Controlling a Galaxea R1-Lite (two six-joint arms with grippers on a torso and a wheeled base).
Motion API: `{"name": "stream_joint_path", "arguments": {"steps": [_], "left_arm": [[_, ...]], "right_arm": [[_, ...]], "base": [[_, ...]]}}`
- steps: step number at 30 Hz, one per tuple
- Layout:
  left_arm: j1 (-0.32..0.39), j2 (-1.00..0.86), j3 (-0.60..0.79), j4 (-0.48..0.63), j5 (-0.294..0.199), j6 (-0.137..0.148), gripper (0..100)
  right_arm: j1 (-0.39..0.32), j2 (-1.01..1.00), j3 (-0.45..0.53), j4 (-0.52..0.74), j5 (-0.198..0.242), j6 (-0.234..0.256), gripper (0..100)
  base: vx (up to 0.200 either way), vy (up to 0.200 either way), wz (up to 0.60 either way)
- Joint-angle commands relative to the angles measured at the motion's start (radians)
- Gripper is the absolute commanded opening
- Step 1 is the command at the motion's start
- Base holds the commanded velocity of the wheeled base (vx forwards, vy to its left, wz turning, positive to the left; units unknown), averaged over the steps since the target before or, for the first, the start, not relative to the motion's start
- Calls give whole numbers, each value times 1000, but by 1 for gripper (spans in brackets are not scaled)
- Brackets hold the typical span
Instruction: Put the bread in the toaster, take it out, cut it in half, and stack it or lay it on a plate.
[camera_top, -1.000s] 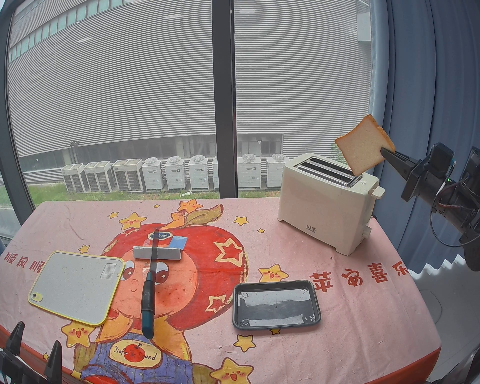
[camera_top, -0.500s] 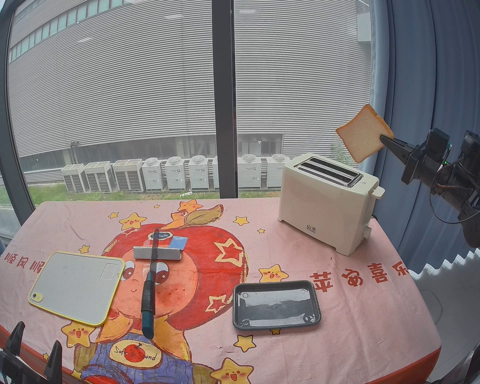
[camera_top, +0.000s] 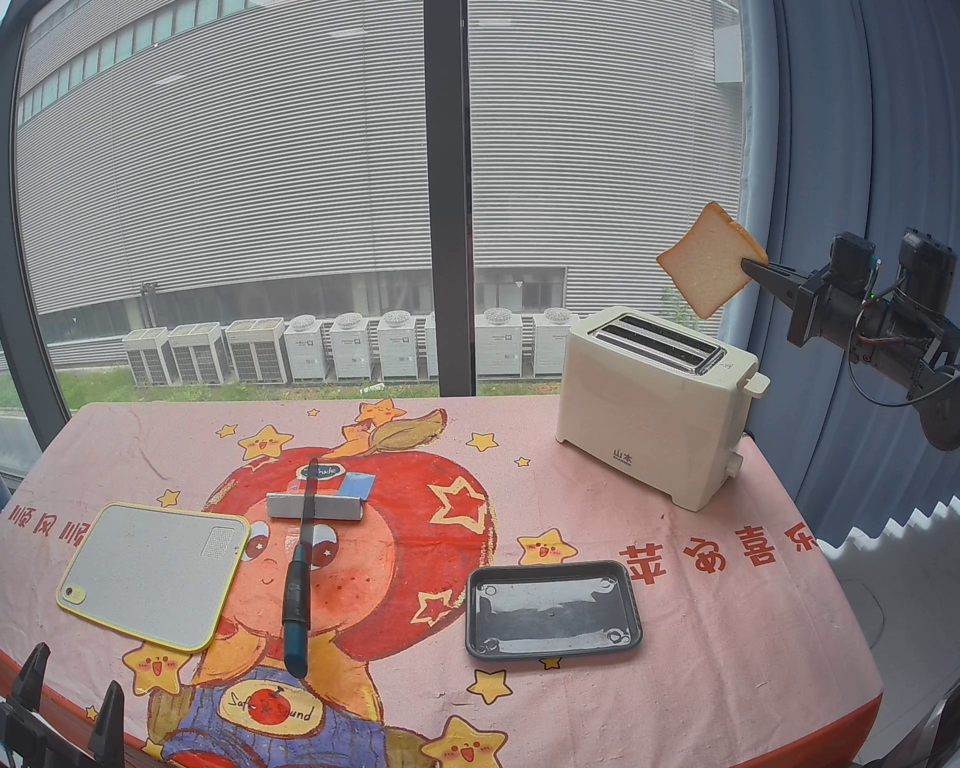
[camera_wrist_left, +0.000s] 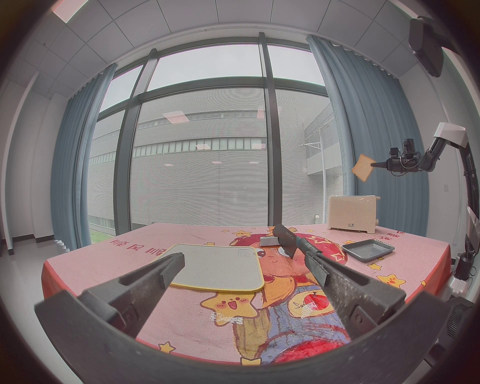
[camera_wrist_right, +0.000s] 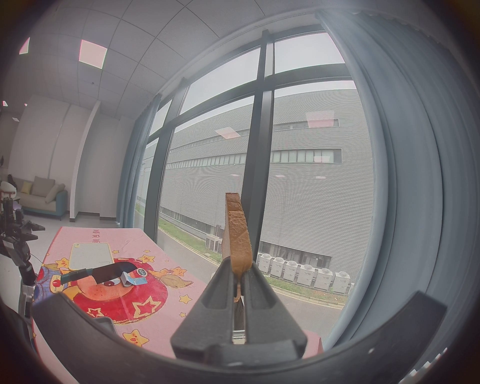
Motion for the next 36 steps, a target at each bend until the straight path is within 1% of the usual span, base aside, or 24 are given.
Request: {"name": "stream_joint_path", "arguments": {"steps": [1, 5, 15, 17, 20, 36], "left_arm": [[0, -15, 18, 2, 1, 0, 100], [0, -15, 18, 2, 1, 0, 100], [0, -15, 18, 0, 1, 0, 100], [0, -15, 18, 0, 1, 0, 100], [0, -15, 18, 0, 1, 0, 100], [0, -15, 18, 0, -1, 0, 100]], "right_arm": [[11, 41, -6, 1, -1, -12, 0], [8, 86, -20, 0, -1, -36, 0], [2, 136, -34, 0, -2, -42, 0], [-5, 150, -35, -2, -2, -58, 0], [-10, 155, -32, -2, -2, -64, 0], [-4, 158, -17, -2, -2, -70, 0]], "base": [[0, 0, 0], [0, 0, 0], [0, 0, 0], [0, 0, 0], [0, 0, 0], [0, 0, 0]]}}
